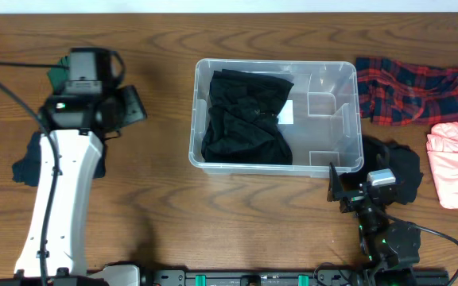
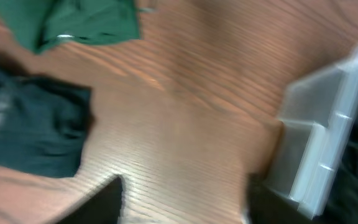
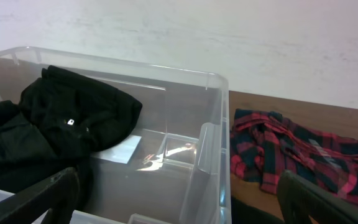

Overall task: Pack container
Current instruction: 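Open the left gripper and withdraw it toward the left clothes, then lower the left gripper onto the dark teal folded shirt, then grasp the dark teal shirt and lift it over the container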

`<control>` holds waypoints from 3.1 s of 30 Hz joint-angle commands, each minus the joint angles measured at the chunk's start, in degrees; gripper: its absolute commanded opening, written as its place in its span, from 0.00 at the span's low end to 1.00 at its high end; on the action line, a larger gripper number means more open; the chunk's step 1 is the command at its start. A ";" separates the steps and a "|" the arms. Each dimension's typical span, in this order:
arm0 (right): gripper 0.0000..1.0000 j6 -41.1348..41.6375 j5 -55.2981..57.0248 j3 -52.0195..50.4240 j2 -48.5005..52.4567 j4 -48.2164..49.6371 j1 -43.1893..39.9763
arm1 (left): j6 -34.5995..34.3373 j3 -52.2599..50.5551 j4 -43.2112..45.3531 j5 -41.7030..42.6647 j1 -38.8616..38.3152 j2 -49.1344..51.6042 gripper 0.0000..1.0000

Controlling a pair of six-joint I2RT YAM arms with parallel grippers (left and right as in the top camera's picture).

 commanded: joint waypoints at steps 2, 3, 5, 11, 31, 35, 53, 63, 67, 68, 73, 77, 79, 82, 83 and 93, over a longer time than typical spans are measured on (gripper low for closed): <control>0.99 -0.70 -0.42 -0.09 -0.26 -0.22 -0.52 | -0.24 0.20 -0.09 -0.68 4.85 -0.66 0.93; 0.99 -0.70 -0.42 -0.09 -0.26 -0.22 -0.52 | -0.31 -0.07 -0.11 -0.68 6.14 -0.66 0.93; 0.99 -0.70 -0.42 -0.09 -0.26 -0.22 -0.52 | -1.77 -0.68 -0.15 -0.68 8.59 -0.57 0.93; 0.99 -0.70 -0.42 -0.09 -0.26 -0.22 -0.52 | -13.66 -1.97 -0.46 -4.50 15.43 0.13 0.98; 0.99 -0.70 -0.42 -0.09 -0.26 -0.22 -0.52 | -51.65 -9.42 8.20 -17.18 18.34 13.94 0.98; 0.99 -0.70 -0.42 -0.09 -0.26 -0.22 -0.52 | -51.63 -9.42 10.93 -16.70 18.34 18.78 0.98; 0.99 -0.70 -0.42 -0.09 -0.26 -0.22 -0.52 | -45.03 -9.44 13.60 -8.94 18.34 31.74 0.99; 0.99 -0.70 -0.42 -0.09 -0.26 -0.22 -0.52 | -33.92 -9.44 13.00 -8.98 18.34 31.71 0.47; 0.99 -0.70 -0.42 -0.09 -0.26 -0.22 -0.52 | -32.39 -9.42 11.45 -9.16 18.34 31.67 0.25; 0.99 -0.70 -0.42 -0.09 -0.26 -0.22 -0.52 | -31.47 -9.42 11.15 -9.16 18.34 31.61 0.21; 0.99 -0.70 -0.42 -0.09 -0.26 -0.22 -0.52 | -28.13 -9.35 8.63 -9.16 18.34 30.08 0.09; 0.99 -0.70 -0.42 -0.09 -0.26 -0.22 -0.52 | -22.67 -9.31 6.88 -9.11 18.34 26.16 0.06; 0.99 -0.70 -0.42 -0.09 -0.26 -0.22 -0.52 | -17.81 -9.31 5.88 -8.96 18.34 23.10 0.06; 0.99 -0.70 -0.42 -0.09 -0.26 -0.22 -0.52 | -11.28 -9.31 5.01 -8.94 18.18 17.57 0.06; 0.99 -0.70 -0.42 -0.09 -0.26 -0.22 -0.52 | -9.79 -9.31 4.57 -8.94 18.08 15.19 0.06; 0.99 -0.70 -0.42 -0.09 -0.26 -0.22 -0.52 | 1.90 -9.31 9.92 7.69 12.28 -3.98 0.06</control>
